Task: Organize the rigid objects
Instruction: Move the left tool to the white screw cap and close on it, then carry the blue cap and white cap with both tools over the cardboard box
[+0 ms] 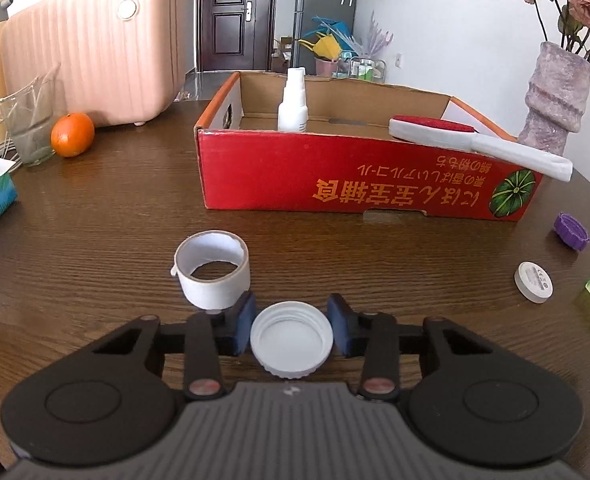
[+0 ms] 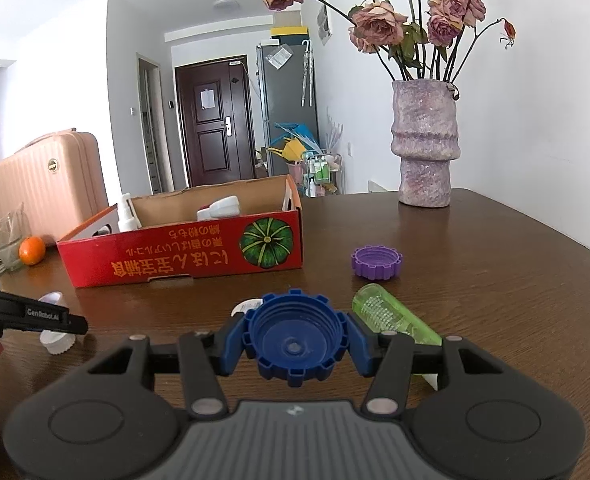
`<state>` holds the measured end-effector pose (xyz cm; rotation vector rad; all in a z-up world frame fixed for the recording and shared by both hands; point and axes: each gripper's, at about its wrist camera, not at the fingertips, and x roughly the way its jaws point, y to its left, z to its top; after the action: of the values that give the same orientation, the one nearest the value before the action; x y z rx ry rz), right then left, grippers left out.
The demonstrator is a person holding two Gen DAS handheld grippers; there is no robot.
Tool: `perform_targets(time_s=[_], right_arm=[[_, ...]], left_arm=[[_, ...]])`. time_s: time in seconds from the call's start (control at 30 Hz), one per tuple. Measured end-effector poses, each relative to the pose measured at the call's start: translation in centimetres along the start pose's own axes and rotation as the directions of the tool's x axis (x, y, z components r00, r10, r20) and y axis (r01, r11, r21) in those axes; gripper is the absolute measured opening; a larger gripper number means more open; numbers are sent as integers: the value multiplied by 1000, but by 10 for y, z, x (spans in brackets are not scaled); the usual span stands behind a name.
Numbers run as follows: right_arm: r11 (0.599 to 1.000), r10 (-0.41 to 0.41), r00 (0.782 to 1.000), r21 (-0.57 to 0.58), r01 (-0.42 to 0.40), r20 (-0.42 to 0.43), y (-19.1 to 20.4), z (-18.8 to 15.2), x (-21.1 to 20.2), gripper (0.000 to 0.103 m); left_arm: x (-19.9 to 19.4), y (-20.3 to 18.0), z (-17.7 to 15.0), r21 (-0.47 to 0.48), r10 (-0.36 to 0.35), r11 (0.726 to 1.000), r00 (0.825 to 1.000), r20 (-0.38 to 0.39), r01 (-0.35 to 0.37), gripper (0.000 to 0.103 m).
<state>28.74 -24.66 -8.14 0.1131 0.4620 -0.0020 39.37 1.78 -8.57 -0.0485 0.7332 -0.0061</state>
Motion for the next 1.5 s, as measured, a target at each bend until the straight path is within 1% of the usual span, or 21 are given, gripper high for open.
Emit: perform_targets(time_s=[0.2, 0.43, 0.83, 0.97, 1.1, 1.33, 1.5], right_arm=[[1000, 1, 1000, 2, -1, -4, -2, 0, 2, 52], [1000, 4, 1000, 4, -5, 11, -3, 0, 0, 52], [1000, 21, 998, -10, -21, 54, 3, 0, -9, 52], [999, 36, 997, -18, -35, 65, 9, -1, -13, 52], [998, 65, 995, -28, -63, 73, 19, -1, -18, 52], [992, 120, 990, -40, -117, 76, 42, 2, -27, 52], [990, 134, 987, -55, -130, 86, 55, 8, -31, 52]], left_arm=[[-3, 0, -3, 5, 6, 1000, 1000, 17, -6, 40], [-18, -5, -9, 45, 20, 999, 998, 59, -22, 40], [-55, -10, -22, 63, -12, 998, 994, 113, 5, 40], [-72, -11, -27, 66, -23, 998, 990, 139, 14, 40], [-89, -14, -30, 72, -10, 997, 986, 166, -2, 40], [-114, -10, -28, 64, -29, 998, 977, 211, 16, 40], [-128, -9, -24, 62, -30, 998, 965, 262, 14, 40]])
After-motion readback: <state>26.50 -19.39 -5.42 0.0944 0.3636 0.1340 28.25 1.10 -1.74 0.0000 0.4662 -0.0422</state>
